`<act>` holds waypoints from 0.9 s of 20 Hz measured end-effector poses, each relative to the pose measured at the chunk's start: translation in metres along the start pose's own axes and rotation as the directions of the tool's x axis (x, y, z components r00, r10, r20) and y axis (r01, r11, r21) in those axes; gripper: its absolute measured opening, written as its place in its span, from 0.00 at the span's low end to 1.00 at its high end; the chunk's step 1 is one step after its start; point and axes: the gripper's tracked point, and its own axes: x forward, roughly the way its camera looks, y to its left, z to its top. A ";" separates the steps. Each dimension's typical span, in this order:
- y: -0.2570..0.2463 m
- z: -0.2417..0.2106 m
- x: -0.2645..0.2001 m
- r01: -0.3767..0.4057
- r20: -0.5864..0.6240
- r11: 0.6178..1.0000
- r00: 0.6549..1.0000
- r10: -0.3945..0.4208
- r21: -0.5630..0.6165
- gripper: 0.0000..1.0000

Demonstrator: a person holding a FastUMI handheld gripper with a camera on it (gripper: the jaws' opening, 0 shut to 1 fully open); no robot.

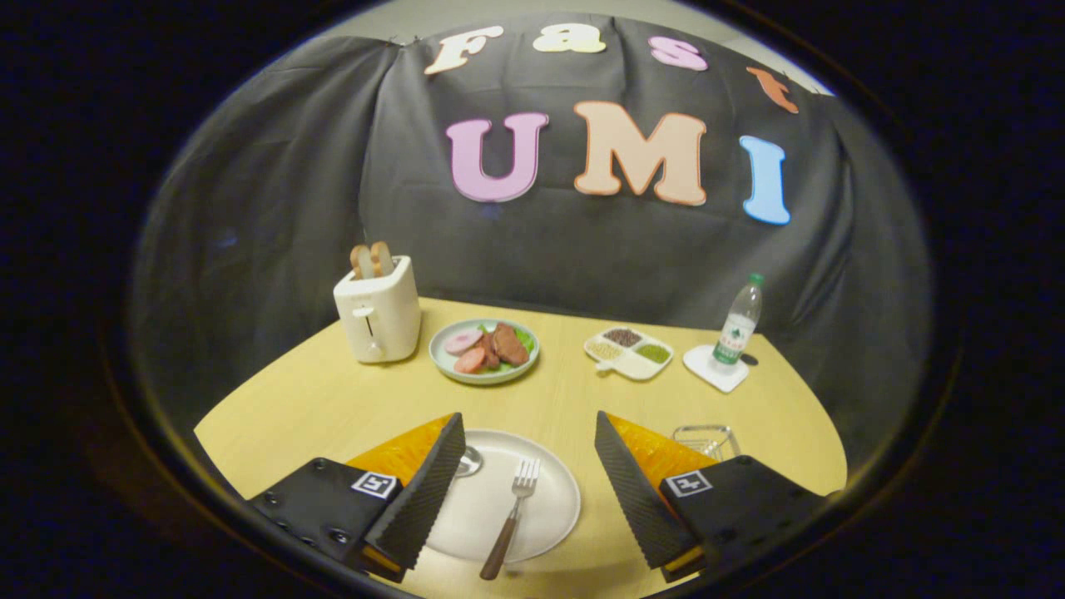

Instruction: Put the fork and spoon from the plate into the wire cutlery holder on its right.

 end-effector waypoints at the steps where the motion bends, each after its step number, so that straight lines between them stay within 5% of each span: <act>1: 0.000 -0.009 0.003 0.001 -0.026 1.000 1.000 -0.001 0.000 1.00; 18: 0.013 -0.123 0.036 -0.080 -0.373 0.995 0.926 0.053 -0.058 0.99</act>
